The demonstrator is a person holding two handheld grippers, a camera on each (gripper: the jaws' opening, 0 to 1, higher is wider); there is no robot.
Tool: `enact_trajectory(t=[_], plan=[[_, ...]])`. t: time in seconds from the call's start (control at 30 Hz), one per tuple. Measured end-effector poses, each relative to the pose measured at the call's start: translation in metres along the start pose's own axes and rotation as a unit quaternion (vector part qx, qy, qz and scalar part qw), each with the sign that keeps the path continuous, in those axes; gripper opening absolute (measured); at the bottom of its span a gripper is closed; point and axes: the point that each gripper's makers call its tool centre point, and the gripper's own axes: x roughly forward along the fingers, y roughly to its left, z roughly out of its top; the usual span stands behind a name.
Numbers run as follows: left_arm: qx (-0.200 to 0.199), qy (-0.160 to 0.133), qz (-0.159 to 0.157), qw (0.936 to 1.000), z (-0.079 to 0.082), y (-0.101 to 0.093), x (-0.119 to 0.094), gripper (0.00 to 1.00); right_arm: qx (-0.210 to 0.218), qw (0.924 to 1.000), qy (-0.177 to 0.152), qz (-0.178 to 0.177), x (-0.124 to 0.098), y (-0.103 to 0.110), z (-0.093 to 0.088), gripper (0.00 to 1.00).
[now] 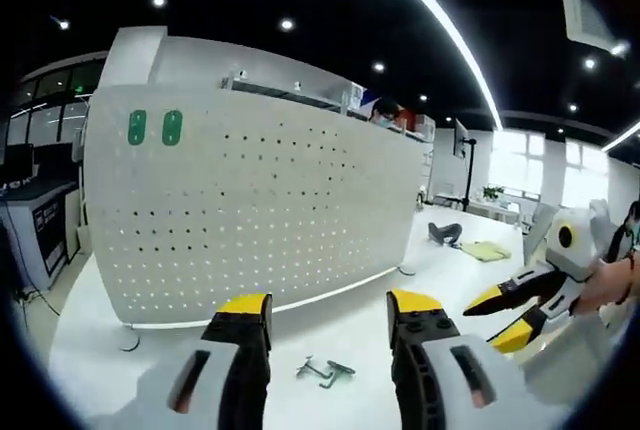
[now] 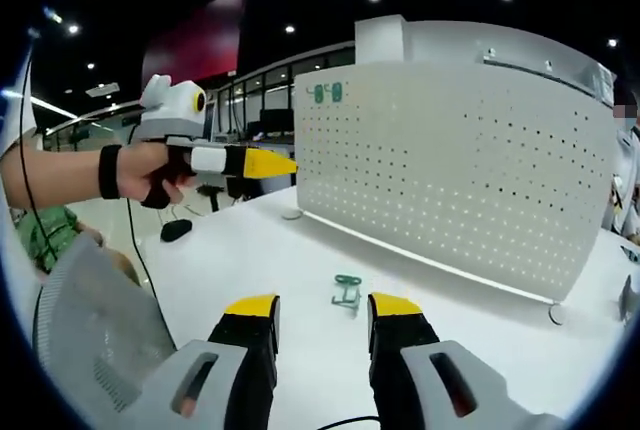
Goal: Insert the hook assembly into the mounting plate slot until the hook locks in place.
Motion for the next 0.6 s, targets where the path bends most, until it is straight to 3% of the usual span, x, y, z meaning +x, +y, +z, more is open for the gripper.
enact_trajectory(t=[0.17,0.3,0.6], plan=[[-0.001,0.012,-0.007,0.9999,-0.01,-0.005,-0.006,0.54,-0.001,1.0,0.009,0.003,0.009,-0.002,-0.006,0.35],[-0.014,0.041,-0.016,0.9989,-0.026,-0.009,-0.01,0.59,0.004,0.9997,0.021,0.007,0.017,-0.001,-0.013,0.35],[-0.028,0.053,-0.024,0.9979,-0.046,-0.017,-0.02,0.59,0.011,0.9989,0.045,0.006,0.038,-0.005,-0.024,0.33]])
